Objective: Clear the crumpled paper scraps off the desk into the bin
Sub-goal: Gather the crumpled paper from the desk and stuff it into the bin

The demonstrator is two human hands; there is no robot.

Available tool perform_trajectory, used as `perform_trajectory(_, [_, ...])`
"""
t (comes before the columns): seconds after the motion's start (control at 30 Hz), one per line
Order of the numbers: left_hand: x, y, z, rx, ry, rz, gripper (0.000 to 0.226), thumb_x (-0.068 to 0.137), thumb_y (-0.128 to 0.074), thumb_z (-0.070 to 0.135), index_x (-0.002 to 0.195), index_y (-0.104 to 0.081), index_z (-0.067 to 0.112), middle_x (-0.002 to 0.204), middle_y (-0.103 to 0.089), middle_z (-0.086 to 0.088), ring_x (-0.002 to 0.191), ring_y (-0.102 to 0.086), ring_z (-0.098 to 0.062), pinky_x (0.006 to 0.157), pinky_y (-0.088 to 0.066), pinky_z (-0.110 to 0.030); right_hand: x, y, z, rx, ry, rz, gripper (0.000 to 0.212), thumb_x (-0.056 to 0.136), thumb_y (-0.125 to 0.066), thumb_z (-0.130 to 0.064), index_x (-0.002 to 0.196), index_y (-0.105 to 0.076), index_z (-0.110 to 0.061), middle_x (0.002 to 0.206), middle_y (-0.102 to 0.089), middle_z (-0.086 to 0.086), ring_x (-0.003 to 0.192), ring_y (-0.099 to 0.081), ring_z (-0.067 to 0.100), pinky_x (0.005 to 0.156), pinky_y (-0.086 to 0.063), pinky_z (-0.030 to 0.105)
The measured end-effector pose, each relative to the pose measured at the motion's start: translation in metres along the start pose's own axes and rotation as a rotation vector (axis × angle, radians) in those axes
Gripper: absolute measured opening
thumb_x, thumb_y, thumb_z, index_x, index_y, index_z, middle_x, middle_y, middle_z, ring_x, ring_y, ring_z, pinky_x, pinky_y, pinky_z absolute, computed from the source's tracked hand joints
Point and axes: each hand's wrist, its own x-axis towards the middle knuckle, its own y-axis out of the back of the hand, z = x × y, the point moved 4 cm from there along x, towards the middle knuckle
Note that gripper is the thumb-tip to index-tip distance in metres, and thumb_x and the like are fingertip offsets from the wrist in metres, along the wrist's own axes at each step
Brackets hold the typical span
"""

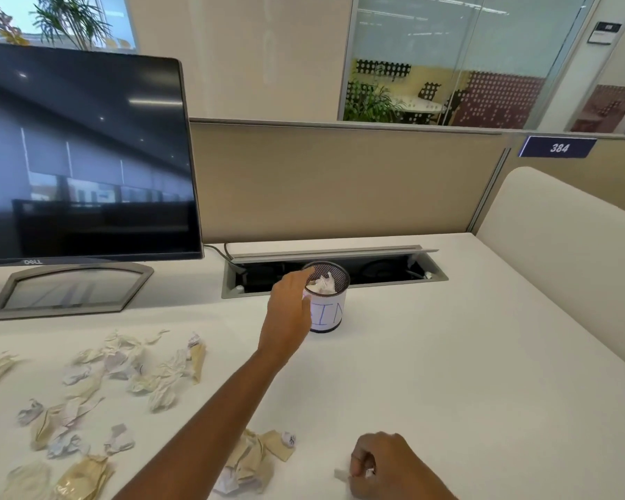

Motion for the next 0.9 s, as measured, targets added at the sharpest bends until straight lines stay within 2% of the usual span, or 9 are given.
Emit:
perform_trajectory(0.13, [-0.025, 0.008, -0.025, 0.087, 0.097, -0.032, 0.046, 0.095, -0.044, 0.007, 0.139, -0.037, 0.016, 0.145, -0.04, -0.005, 0.135, -0.033, -0.021, 0.112, -0.023, -0.028, 0.016, 0.042, -0.025, 0.216, 0.026, 0.087, 0.026, 0.075, -0.062, -0.004, 0.062, -0.055, -0.025, 0.061, -0.057, -0.007, 0.047, -0.055, -0.001, 0.053, -0.044, 0.011])
perform_trajectory(0.2, [-0.037, 0.011, -0.036, 0.144, 0.137, -0.053, 0.044, 0.096, -0.044, 0.011, 0.139, -0.037, 0.016, 0.146, -0.039, -0.005, 0.136, -0.032, -0.021, 0.114, -0.021, -0.029, 0.033, 0.075, -0.046, 0.266, 0.064, 0.211, 0.023, 0.077, -0.063, -0.002, 0.068, -0.055, -0.021, 0.063, -0.058, -0.003, 0.048, -0.058, 0.005, 0.05, -0.043, 0.014])
perform_trajectory(0.3, [-0.053, 0.017, -0.046, 0.19, 0.153, -0.07, 0.042, 0.096, -0.045, 0.012, 0.137, -0.04, 0.016, 0.144, -0.042, -0.004, 0.135, -0.034, -0.02, 0.112, -0.021, -0.026, 0.063, 0.12, -0.083, 0.223, 0.145, 0.435, 0.019, 0.079, -0.061, 0.0, 0.072, -0.054, -0.016, 0.07, -0.059, 0.003, 0.045, -0.059, 0.002, 0.044, -0.039, 0.009])
perform_trajectory(0.33, [-0.058, 0.019, -0.047, 0.197, 0.156, -0.07, 0.041, 0.095, -0.046, 0.012, 0.136, -0.041, 0.016, 0.143, -0.043, -0.004, 0.134, -0.035, -0.02, 0.112, -0.022, -0.026, 0.074, 0.131, -0.094, 0.201, 0.162, 0.494, 0.017, 0.08, -0.059, 0.001, 0.074, -0.054, -0.014, 0.075, -0.06, 0.006, 0.051, -0.063, 0.006, 0.048, -0.041, 0.011])
perform_trajectory(0.4, [-0.067, 0.02, -0.047, 0.208, 0.157, -0.063, 0.041, 0.095, -0.046, 0.012, 0.135, -0.043, 0.017, 0.141, -0.045, -0.003, 0.132, -0.036, -0.02, 0.11, -0.025, -0.026, 0.097, 0.145, -0.112, 0.138, 0.159, 0.571, 0.011, 0.085, -0.055, -0.002, 0.079, -0.055, -0.011, 0.089, -0.065, 0.015, 0.08, -0.068, 0.027, 0.067, -0.051, 0.025])
perform_trajectory(0.5, [-0.079, 0.021, -0.043, 0.19, 0.174, -0.042, 0.039, 0.094, -0.047, 0.011, 0.132, -0.046, 0.018, 0.137, -0.048, -0.003, 0.129, -0.038, -0.02, 0.106, -0.028, -0.025, 0.12, 0.145, -0.125, -0.025, 0.103, 0.543, 0.012, 0.087, -0.053, -0.003, 0.095, -0.059, 0.002, 0.108, -0.065, 0.026, 0.101, -0.063, 0.04, 0.09, -0.052, 0.043])
perform_trajectory(0.67, [-0.103, 0.024, -0.033, 0.106, 0.183, 0.003, 0.035, 0.093, -0.049, 0.01, 0.127, -0.051, 0.016, 0.133, -0.052, -0.002, 0.126, -0.04, -0.019, 0.102, -0.027, -0.019, 0.119, 0.136, -0.123, -0.133, 0.165, 0.521, 0.038, 0.086, -0.059, -0.008, 0.123, -0.053, -0.004, 0.129, -0.052, 0.018, 0.117, -0.051, 0.031, 0.095, -0.041, 0.035])
perform_trajectory(0.8, [-0.131, 0.014, -0.021, 0.108, 0.152, -0.041, 0.033, 0.093, -0.049, 0.009, 0.125, -0.054, 0.016, 0.127, -0.055, -0.002, 0.121, -0.043, -0.02, 0.093, -0.025, -0.013, 0.08, 0.123, -0.094, -0.009, 0.257, 0.68, 0.036, 0.086, -0.054, -0.002, 0.122, -0.056, -0.008, 0.127, -0.051, 0.016, 0.116, -0.05, 0.026, 0.093, -0.037, 0.025])
perform_trajectory(0.9, [-0.157, 0.004, -0.008, 0.158, 0.133, -0.072, 0.031, 0.092, -0.049, 0.009, 0.121, -0.057, 0.016, 0.119, -0.058, -0.005, 0.11, -0.049, -0.022, 0.09, -0.033, -0.019, 0.041, 0.094, -0.055, 0.101, 0.26, 0.704, 0.032, 0.086, -0.056, -0.001, 0.116, -0.06, -0.009, 0.122, -0.055, 0.012, 0.105, -0.052, 0.019, 0.091, -0.042, 0.027])
